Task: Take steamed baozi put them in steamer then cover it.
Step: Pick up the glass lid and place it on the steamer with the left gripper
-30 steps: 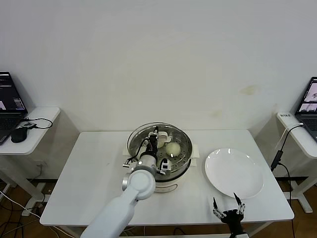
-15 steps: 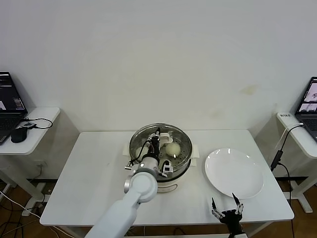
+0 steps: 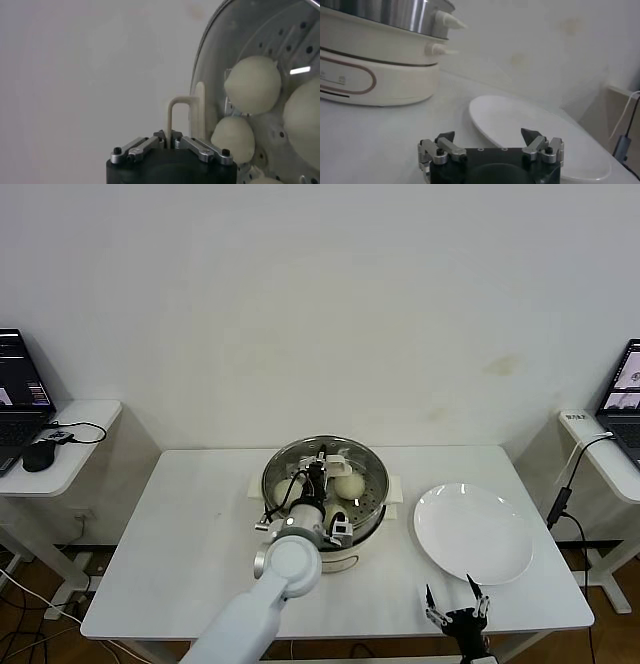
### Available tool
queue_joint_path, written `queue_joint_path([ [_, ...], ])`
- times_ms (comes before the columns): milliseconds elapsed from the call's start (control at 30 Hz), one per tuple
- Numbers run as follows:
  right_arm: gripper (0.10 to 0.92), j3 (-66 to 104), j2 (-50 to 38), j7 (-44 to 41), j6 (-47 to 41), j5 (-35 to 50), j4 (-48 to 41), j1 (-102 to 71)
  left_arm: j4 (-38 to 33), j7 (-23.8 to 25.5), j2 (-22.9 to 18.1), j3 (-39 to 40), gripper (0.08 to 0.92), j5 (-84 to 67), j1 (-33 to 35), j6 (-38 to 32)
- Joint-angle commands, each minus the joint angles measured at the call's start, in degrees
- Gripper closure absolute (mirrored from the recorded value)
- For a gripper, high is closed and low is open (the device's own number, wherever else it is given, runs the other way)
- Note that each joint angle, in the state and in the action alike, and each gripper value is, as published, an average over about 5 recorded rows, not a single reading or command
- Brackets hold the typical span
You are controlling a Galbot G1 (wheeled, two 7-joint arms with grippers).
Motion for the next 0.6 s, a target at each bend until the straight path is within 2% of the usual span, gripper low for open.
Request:
queue_joint_path([
  [33, 0.203, -0.03, -0.01, -0.03, 0.01, -0.11, 0.01, -0.02, -0.21, -0.53, -0.39, -0.27, 0.859, 0.14, 0.50, -0.55],
  [167, 0.203, -0.08, -0.02, -0.06, -0.02, -0.16, -0.02, 0.01, -1.15, -0.58, -0.27, -0.43, 0.818, 0.02, 0.83, -0.51],
  [400, 0.202, -0.26, 0.09, -0.09, -0.03, -0.46, -0.06, 0.01, -6.36, -0.65, 1.64, -0.87, 0.621, 0.09, 2.88, -0.57],
  [600, 0.203, -0.43, 0.21, -0.07, -0.03, -0.73, -0.22, 0.05, -15.03, -1.09, 5.00, -2.77, 0.447, -0.87, 9.64, -0.88],
])
